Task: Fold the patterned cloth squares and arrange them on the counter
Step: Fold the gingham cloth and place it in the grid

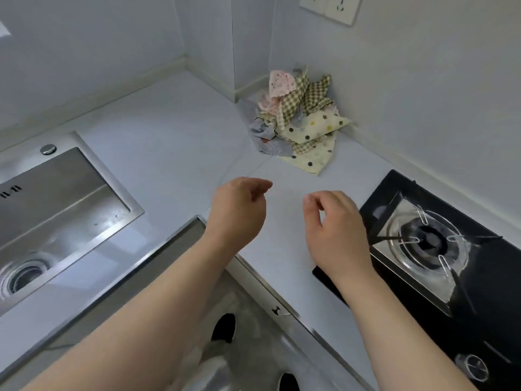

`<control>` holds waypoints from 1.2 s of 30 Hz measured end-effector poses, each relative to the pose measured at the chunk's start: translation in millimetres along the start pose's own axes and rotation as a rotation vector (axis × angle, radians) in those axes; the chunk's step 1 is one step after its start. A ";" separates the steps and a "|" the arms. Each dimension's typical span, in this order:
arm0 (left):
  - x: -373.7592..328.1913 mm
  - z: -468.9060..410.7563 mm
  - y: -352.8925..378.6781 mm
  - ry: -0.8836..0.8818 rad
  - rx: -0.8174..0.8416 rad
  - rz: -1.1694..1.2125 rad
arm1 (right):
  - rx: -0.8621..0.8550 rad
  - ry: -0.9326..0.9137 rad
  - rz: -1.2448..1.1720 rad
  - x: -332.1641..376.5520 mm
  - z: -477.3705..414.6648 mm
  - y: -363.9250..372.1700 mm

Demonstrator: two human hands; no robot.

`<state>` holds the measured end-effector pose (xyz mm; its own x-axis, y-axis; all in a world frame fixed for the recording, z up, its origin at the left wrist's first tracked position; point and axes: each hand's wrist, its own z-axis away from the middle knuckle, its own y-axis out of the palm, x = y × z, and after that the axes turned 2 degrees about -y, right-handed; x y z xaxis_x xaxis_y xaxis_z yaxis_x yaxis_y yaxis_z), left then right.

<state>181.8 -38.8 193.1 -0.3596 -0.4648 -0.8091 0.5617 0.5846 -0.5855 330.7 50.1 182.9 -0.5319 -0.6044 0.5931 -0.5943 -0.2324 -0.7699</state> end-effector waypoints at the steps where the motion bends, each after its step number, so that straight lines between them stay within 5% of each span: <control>1: 5.9 -17.9 -3.8 0.001 0.029 -0.012 | -0.007 0.030 0.006 4.6 -11.5 12.6; 14: 51.1 -143.3 -37.1 0.000 0.171 -0.008 | -0.001 0.187 0.115 51.1 -106.4 95.4; 36: 77.9 -207.4 3.0 0.178 0.178 -0.007 | 0.008 0.184 0.151 -16.0 -208.2 160.2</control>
<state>1.0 64.7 117.7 -0.4803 -0.3348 -0.8107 0.6754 0.4486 -0.5854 118.4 181.2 99.1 -0.7157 -0.4839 0.5036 -0.4956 -0.1561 -0.8544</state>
